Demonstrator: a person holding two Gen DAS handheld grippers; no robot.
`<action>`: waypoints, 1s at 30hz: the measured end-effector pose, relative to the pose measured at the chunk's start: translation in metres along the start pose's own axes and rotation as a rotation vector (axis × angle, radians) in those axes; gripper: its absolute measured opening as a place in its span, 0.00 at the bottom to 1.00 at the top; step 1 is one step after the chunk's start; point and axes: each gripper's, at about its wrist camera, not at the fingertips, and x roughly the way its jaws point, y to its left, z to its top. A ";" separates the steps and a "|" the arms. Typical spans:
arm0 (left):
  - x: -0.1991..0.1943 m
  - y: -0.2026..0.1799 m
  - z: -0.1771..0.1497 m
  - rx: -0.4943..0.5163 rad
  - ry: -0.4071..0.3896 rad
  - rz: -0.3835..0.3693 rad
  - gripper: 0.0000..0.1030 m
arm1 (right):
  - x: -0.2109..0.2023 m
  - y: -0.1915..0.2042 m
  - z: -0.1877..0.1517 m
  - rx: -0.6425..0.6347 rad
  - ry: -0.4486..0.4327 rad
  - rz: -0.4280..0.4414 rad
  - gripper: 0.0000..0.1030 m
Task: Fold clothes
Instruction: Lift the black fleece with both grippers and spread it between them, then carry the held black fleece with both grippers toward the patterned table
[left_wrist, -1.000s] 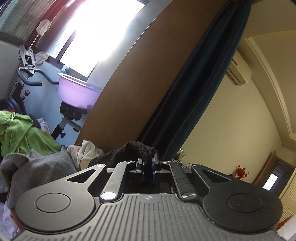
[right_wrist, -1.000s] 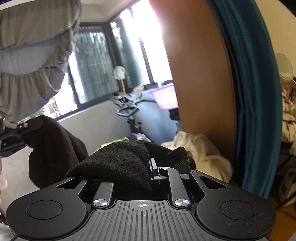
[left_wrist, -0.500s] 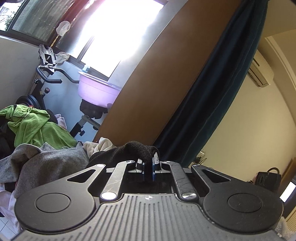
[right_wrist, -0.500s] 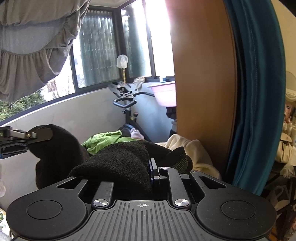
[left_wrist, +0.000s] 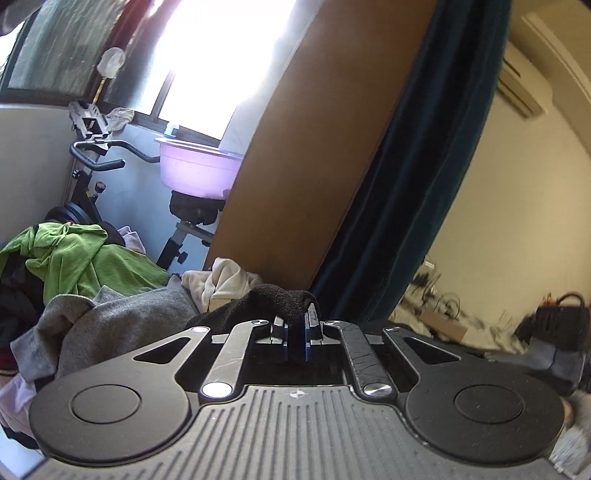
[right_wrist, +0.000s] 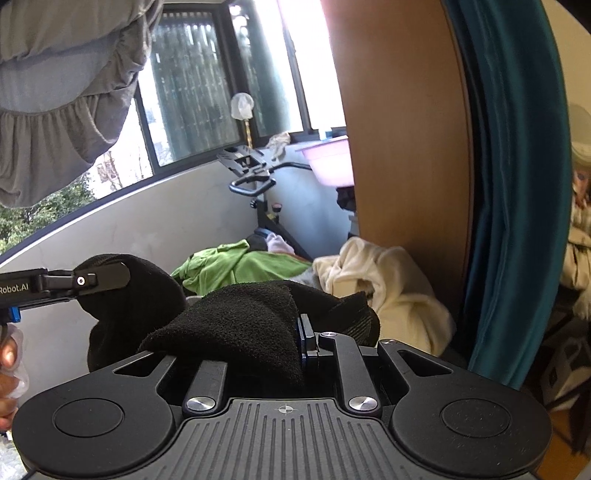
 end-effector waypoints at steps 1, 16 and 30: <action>0.002 -0.001 -0.001 0.002 0.009 -0.011 0.08 | -0.003 -0.001 -0.001 0.007 -0.002 -0.006 0.14; -0.007 -0.004 -0.024 -0.040 0.059 -0.146 0.08 | -0.044 -0.011 -0.021 0.129 -0.061 -0.119 0.14; -0.025 0.000 -0.056 -0.057 0.159 -0.173 0.08 | -0.057 -0.005 -0.049 0.154 -0.018 -0.118 0.14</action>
